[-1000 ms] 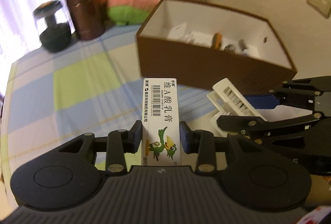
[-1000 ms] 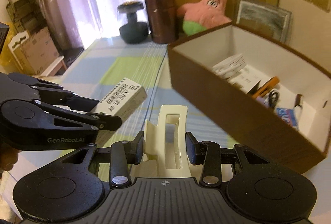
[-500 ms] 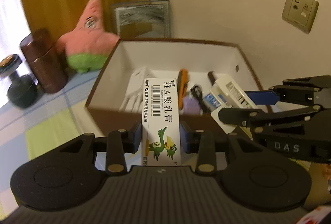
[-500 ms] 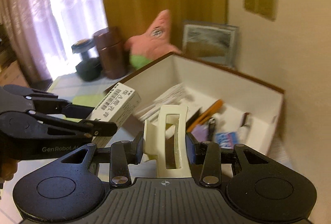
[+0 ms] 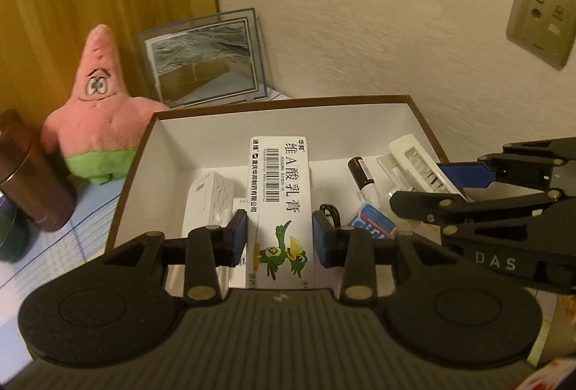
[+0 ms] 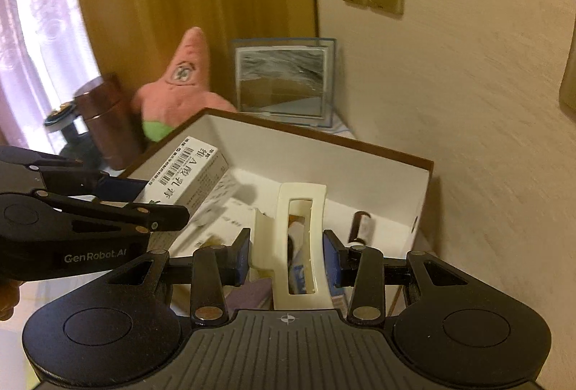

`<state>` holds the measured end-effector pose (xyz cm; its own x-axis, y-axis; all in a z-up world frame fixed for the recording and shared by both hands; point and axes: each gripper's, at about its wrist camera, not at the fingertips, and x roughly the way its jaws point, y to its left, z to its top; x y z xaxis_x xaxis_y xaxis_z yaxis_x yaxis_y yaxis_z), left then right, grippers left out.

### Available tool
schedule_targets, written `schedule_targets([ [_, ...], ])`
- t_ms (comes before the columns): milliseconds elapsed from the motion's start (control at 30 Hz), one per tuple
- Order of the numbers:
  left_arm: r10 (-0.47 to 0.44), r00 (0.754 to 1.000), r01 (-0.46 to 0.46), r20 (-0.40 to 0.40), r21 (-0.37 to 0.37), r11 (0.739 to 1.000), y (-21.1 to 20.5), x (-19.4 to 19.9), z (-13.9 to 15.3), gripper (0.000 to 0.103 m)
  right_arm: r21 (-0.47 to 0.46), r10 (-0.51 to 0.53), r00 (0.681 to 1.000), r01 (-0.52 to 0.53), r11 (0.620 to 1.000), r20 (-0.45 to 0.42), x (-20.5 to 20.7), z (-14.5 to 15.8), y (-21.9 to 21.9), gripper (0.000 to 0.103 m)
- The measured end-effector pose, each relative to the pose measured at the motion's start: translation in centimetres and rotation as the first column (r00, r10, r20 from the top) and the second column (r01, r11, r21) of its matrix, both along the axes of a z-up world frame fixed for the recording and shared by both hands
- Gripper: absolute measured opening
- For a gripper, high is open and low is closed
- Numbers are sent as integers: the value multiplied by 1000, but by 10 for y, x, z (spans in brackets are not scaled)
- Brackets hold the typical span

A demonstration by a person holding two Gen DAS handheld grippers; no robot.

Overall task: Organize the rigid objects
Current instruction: 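Carry the cream clip and white medicine box over the brown box, then lower both items into the brown box and open both tools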

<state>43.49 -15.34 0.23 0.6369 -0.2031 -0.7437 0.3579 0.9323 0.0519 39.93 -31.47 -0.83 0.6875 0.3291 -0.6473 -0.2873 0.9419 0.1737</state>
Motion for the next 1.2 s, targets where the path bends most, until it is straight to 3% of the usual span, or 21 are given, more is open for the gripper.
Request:
schedule_targets([
  [367,-30,997,35,-70,70,997,-13,58,-35,33,-26,-45,996,43,999,-71,51,-31,0,38],
  [733,-24,994,31,-107,63,998,-18,94,-56,34,-25,-66,992,63,998,-112,87,-52,0,38],
  [867,-14,995,21,-97,69,997,-17,100,-57,52,6,-81,989,83,997,-124,95,-55,-3,38],
  [1100,17,992,-12,-123,43,999,-8,97,-56,54,68,-106,989,114,991,-107,100,-56,-9,39],
  [1200,40,991,-35,-130,36,999,-4,89,-54,60,96,-104,987,117,989,-125,99,-56,-12,51],
])
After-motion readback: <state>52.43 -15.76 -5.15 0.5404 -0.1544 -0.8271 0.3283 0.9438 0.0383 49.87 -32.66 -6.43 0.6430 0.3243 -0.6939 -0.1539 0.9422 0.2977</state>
